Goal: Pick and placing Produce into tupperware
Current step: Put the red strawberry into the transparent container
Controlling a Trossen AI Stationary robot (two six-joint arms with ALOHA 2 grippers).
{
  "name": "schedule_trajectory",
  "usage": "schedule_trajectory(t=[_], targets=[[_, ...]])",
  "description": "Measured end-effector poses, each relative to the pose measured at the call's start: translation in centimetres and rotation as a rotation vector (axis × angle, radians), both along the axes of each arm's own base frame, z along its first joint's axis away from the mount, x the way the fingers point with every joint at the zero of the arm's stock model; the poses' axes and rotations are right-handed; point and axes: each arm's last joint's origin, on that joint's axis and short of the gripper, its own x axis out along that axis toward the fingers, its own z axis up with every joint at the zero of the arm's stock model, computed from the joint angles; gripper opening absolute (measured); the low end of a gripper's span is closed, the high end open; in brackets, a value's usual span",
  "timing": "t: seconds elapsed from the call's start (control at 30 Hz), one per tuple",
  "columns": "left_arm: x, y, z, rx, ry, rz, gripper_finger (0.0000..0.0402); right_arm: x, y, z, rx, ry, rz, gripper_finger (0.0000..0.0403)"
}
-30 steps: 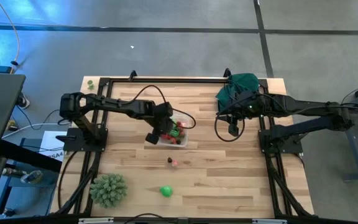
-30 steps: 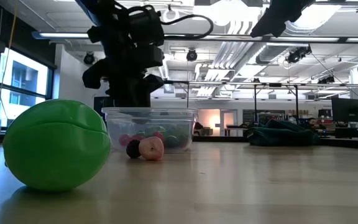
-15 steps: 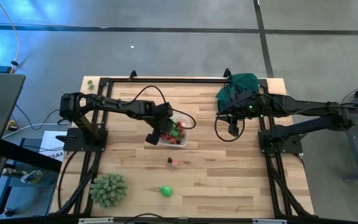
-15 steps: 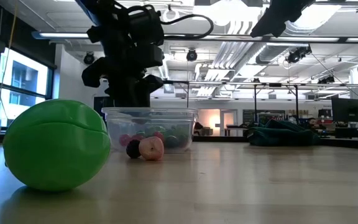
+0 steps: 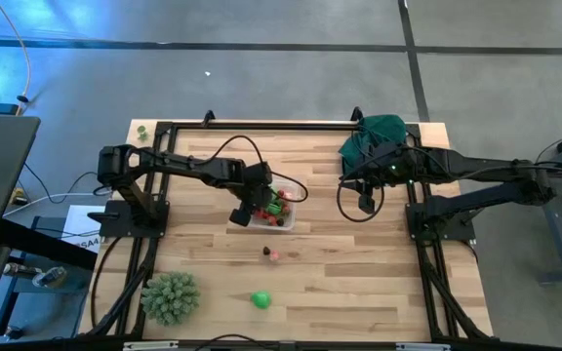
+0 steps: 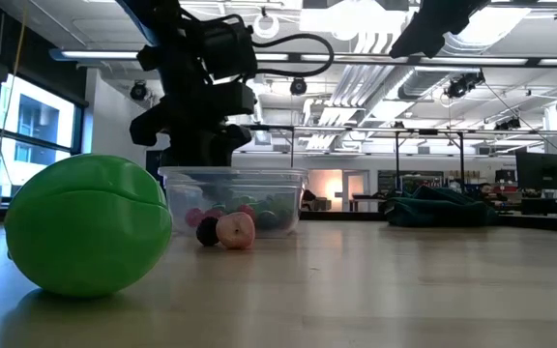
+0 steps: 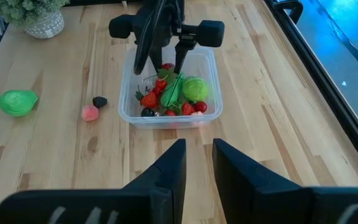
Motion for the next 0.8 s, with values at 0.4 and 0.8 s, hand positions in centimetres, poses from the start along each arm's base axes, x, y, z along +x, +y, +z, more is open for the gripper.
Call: schedule_trajectory(t=[0.4, 0.8], targets=[[0.03, 0.03, 0.02, -0.006, -0.001, 0.034, 0.0156, 0.0, 0.0, 0.0, 0.0, 0.0, 0.0, 0.0068], [0.04, 0.04, 0.06, -0.01, 0.0, 0.045, 0.0223, 0.0, 0.0, 0.0, 0.0, 0.0, 0.0, 0.0068]])
